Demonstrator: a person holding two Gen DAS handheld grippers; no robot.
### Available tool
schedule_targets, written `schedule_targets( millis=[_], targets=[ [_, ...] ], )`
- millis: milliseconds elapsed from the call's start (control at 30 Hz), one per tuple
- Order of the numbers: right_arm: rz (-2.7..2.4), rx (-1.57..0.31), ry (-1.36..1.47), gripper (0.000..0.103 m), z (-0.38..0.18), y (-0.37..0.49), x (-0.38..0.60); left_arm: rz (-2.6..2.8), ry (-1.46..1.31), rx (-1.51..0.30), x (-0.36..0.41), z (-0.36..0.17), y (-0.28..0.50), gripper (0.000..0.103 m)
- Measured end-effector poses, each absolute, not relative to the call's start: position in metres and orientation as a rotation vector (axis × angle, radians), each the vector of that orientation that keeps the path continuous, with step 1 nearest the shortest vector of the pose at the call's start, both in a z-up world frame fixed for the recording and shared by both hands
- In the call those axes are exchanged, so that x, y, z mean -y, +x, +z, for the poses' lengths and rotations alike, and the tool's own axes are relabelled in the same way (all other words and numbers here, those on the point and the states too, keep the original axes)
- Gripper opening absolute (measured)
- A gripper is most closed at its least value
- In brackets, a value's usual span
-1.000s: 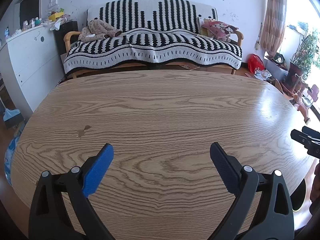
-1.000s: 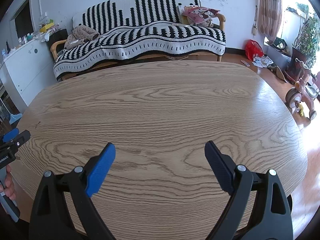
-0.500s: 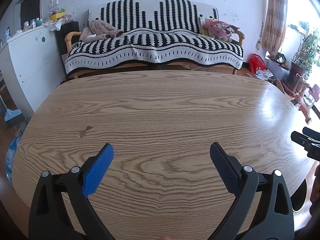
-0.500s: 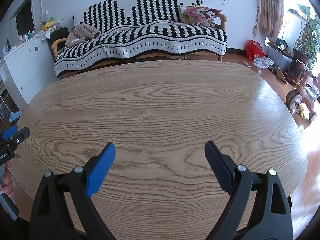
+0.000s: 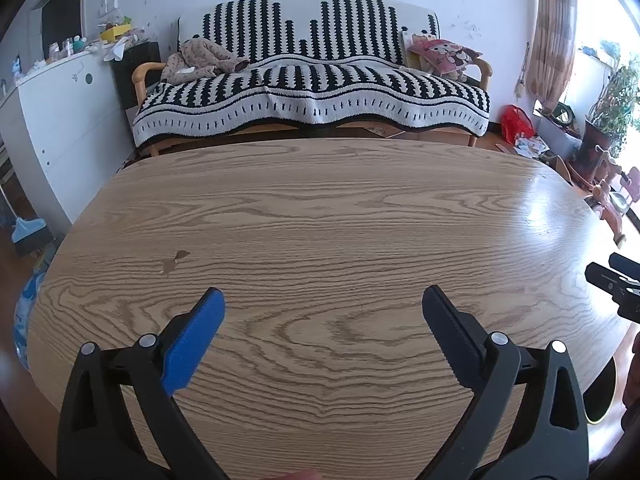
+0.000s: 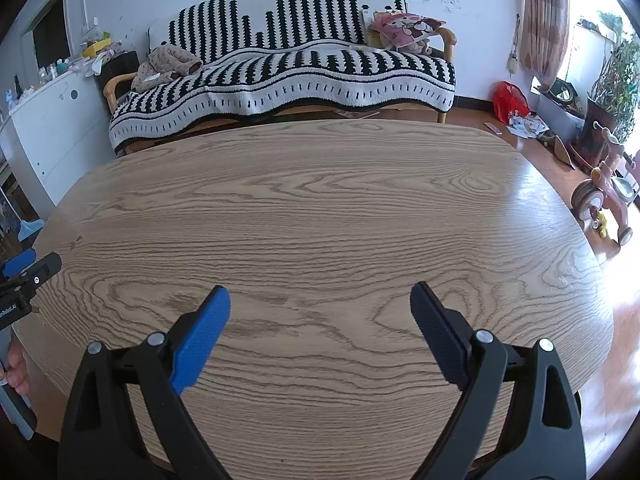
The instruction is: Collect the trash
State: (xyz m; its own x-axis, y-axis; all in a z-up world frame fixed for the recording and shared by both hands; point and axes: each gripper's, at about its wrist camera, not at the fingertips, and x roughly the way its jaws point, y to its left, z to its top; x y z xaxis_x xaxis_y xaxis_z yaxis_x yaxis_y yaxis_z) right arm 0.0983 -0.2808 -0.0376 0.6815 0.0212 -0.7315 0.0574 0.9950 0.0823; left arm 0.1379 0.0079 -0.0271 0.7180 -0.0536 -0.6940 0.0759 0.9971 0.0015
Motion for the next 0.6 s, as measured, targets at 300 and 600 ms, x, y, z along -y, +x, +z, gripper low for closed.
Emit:
schedule_targets(
  millis=[300, 600],
  targets=[
    [-0.018, -0.82, 0.098, 0.089, -0.0375, 0.0972, 0.2819, -0.075, 0.048, -0.724, -0.0059, -0.0228, 0.1325, 0.096],
    [-0.017, -0.817, 0.097, 0.089, -0.0373, 0.0968, 0.2818, -0.074, 0.018, -0.749, -0.011, -0.0228, 0.1363, 0.096]
  ],
)
